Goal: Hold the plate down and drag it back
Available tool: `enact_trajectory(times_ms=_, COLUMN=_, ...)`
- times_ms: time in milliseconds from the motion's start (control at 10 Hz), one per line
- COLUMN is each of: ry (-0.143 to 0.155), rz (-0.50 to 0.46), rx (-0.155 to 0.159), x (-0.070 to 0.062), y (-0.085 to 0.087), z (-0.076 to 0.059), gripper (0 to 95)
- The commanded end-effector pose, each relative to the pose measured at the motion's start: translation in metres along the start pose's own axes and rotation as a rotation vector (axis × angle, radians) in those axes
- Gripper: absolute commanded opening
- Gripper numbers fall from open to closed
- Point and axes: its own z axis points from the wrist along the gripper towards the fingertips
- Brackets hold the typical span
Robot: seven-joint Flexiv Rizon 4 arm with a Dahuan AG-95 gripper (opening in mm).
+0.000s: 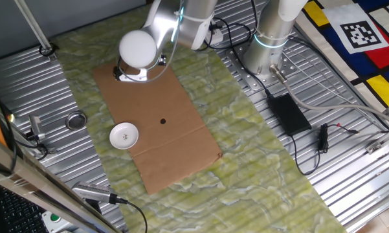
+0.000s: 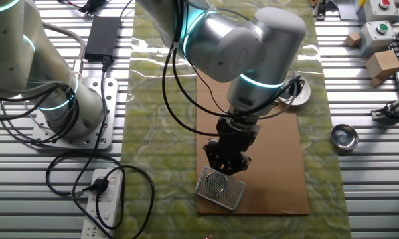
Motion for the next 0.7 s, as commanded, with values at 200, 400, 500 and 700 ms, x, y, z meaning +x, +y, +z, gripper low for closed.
enact_trajectory(times_ms=200, ry=-0.034, rz=0.025, rx=-0.015, x=0.0, y=-0.0002, z=0.0002, gripper=0.0)
enact_trajectory(times_ms=400, ry=-0.042, rz=0.032, rx=-0.019, x=-0.0001, y=-0.0002, z=0.0003, gripper=0.0)
enact_trajectory(times_ms=500, ry=-0.048, rz=0.035, rx=-0.022, x=-0.0003, y=-0.0001, z=0.0004, gripper=0.0)
enact_trajectory(times_ms=700, ry=-0.055, rz=0.042, rx=-0.025, x=-0.0013, y=0.0005, z=0.0005, gripper=0.0)
